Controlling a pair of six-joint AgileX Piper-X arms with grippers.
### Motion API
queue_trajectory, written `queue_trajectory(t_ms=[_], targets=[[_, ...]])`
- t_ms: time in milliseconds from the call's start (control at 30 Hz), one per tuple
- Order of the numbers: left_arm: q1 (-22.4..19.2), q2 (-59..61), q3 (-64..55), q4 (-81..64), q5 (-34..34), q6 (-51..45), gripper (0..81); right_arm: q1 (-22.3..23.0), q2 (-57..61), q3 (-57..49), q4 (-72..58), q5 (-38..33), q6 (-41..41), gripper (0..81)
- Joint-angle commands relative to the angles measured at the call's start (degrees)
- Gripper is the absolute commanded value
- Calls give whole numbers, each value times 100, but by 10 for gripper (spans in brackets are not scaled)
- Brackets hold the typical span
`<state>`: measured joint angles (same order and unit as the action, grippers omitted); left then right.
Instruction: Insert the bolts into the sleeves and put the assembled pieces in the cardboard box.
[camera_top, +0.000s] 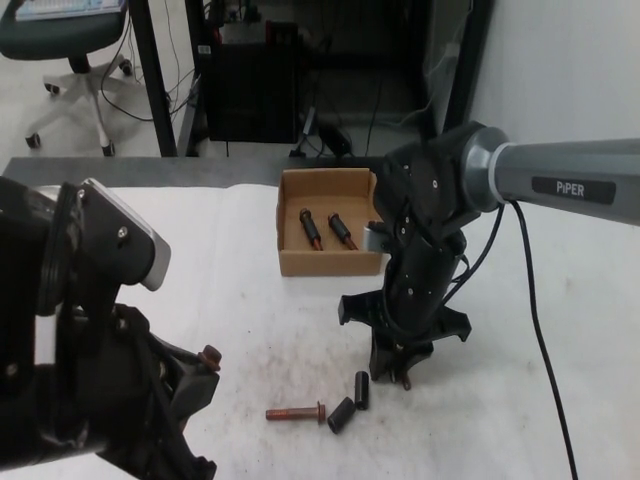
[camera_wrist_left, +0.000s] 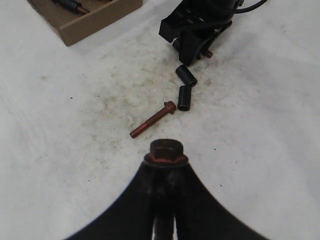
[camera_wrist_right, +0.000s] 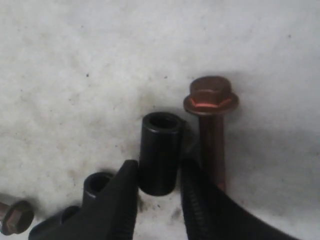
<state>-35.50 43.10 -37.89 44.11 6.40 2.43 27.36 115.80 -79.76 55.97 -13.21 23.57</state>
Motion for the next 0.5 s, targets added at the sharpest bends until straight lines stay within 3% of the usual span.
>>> queue_trajectory(t_ms=[0,267,467], targets=[[-12,-8,-26,2,-27,16,3,-20,60,7,-216,87,44,288],[-12,-8,-26,2,-15,16,3,1,78,7,-307,87,-904,284],[-12,-8,-26,2,-15,16,3,0,78,7,290,87,-2006,148]])
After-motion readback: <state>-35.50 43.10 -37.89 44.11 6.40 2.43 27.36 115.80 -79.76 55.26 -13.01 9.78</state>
